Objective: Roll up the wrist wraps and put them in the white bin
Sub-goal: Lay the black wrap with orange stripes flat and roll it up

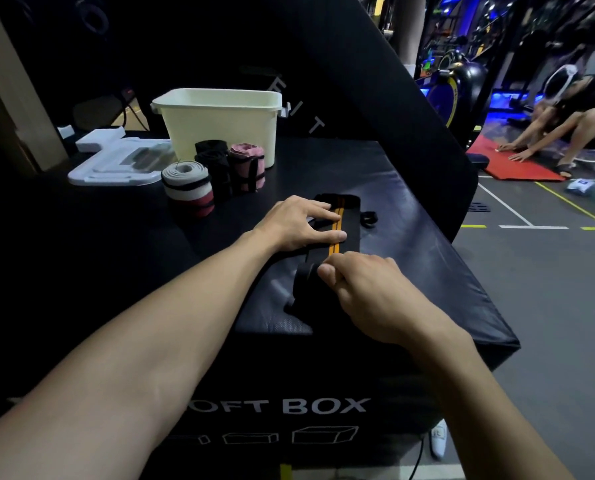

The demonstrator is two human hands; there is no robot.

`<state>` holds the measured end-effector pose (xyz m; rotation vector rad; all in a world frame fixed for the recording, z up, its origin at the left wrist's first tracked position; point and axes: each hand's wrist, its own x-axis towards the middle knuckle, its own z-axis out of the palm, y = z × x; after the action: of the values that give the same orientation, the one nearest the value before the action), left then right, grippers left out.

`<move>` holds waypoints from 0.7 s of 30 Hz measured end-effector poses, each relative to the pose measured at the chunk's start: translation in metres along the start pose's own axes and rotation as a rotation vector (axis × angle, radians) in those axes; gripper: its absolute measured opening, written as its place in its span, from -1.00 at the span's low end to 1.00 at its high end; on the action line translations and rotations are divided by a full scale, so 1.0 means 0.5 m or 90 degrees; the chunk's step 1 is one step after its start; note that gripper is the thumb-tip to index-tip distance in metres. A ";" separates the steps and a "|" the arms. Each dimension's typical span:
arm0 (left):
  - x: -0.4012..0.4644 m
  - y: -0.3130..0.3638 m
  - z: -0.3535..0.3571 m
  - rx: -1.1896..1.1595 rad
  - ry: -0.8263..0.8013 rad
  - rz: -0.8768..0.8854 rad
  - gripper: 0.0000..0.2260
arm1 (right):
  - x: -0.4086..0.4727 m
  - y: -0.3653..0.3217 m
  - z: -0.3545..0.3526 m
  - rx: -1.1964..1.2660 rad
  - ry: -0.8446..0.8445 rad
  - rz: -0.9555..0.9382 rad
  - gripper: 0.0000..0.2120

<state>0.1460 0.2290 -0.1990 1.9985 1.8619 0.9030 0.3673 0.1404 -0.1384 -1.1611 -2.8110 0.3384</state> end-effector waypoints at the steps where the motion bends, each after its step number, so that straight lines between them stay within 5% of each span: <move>1: 0.000 0.000 0.001 -0.003 0.001 0.000 -0.42 | 0.002 -0.001 -0.001 0.005 0.002 0.013 -0.69; 6: -0.002 0.004 0.000 0.021 0.009 0.007 -0.42 | 0.014 0.000 0.023 0.004 0.032 0.053 -0.68; 10: -0.003 0.008 -0.003 0.024 0.003 0.007 -0.38 | 0.022 -0.001 0.034 0.015 0.159 0.075 -0.71; 17: -0.004 0.012 -0.007 0.049 -0.009 0.000 -0.38 | 0.026 0.014 0.062 0.039 0.379 -0.067 -0.79; 21: -0.003 0.008 -0.004 0.040 0.001 -0.004 -0.40 | 0.015 0.025 0.069 0.017 0.252 -0.048 -0.52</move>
<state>0.1482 0.2264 -0.1956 2.0278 1.9188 0.8552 0.3650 0.1481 -0.1749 -0.9868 -2.4876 0.1218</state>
